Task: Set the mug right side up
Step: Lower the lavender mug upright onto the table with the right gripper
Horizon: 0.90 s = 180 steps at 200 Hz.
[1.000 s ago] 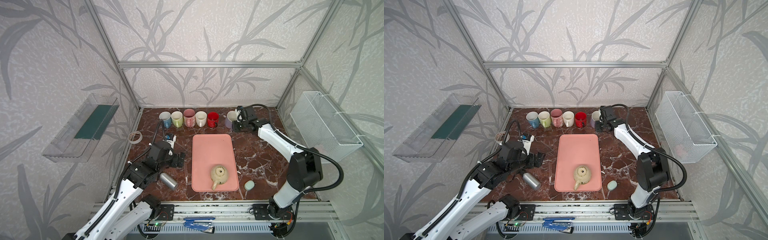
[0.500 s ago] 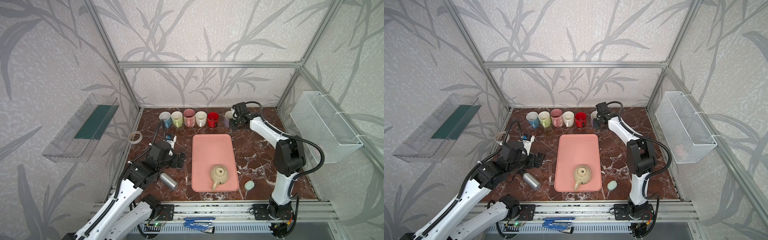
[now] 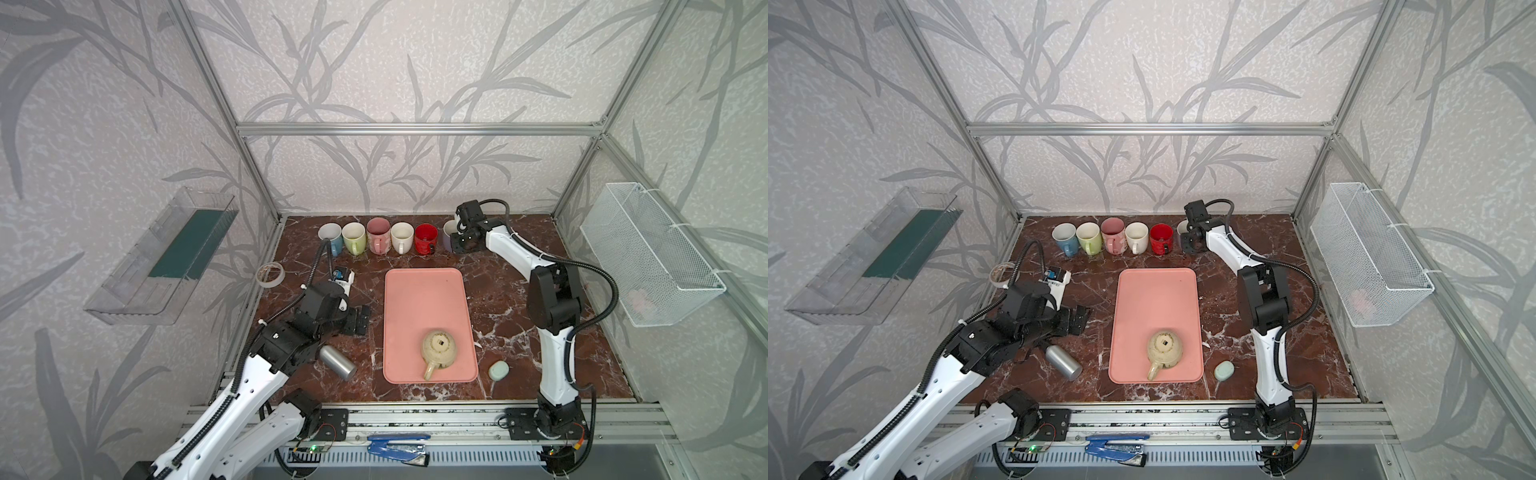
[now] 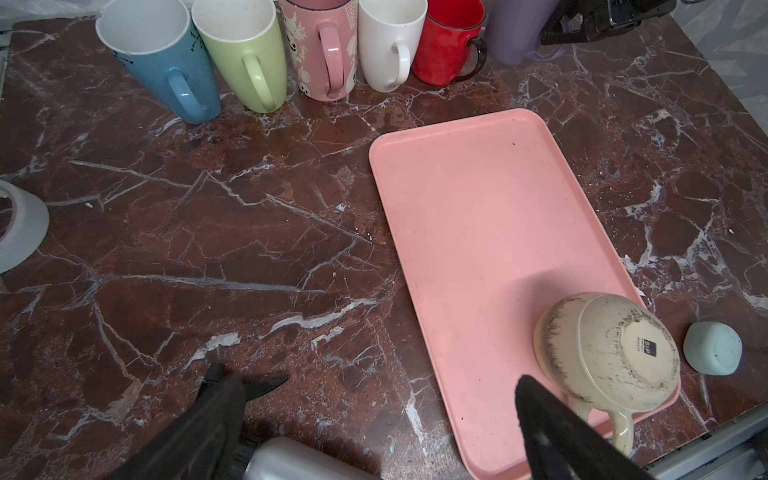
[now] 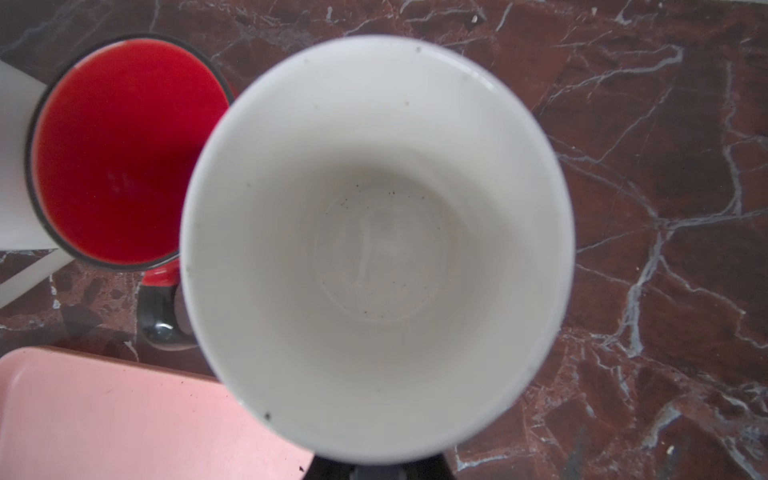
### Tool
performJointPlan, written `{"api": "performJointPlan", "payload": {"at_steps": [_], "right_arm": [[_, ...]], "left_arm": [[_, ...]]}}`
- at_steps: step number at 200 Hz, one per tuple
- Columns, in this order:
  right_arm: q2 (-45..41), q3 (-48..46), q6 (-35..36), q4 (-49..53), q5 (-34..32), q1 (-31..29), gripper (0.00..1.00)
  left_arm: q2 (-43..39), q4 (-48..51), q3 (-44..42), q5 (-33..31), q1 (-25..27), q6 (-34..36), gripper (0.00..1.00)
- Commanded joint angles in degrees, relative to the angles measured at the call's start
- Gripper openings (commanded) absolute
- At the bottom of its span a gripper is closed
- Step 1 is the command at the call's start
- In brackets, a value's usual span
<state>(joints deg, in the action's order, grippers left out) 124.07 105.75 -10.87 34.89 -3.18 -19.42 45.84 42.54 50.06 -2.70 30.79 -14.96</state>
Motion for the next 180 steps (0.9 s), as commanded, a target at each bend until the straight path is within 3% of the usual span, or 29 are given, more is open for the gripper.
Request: {"api": "performJointPlan", "payload": {"at_steps": [1,180], "right_arm": [[0.54,3.57,-0.19,-1.65,-0.20,0.41,0.00],[7.55,8.43,-1.86,-1.76,3.20,0.97,0.00]], "left_arm": [[0.01,1.30,-0.85,0.14,-0.20,1.01,0.99],[0.95,1.03,-0.98,1.19,-0.37,1.06,0.99]]}}
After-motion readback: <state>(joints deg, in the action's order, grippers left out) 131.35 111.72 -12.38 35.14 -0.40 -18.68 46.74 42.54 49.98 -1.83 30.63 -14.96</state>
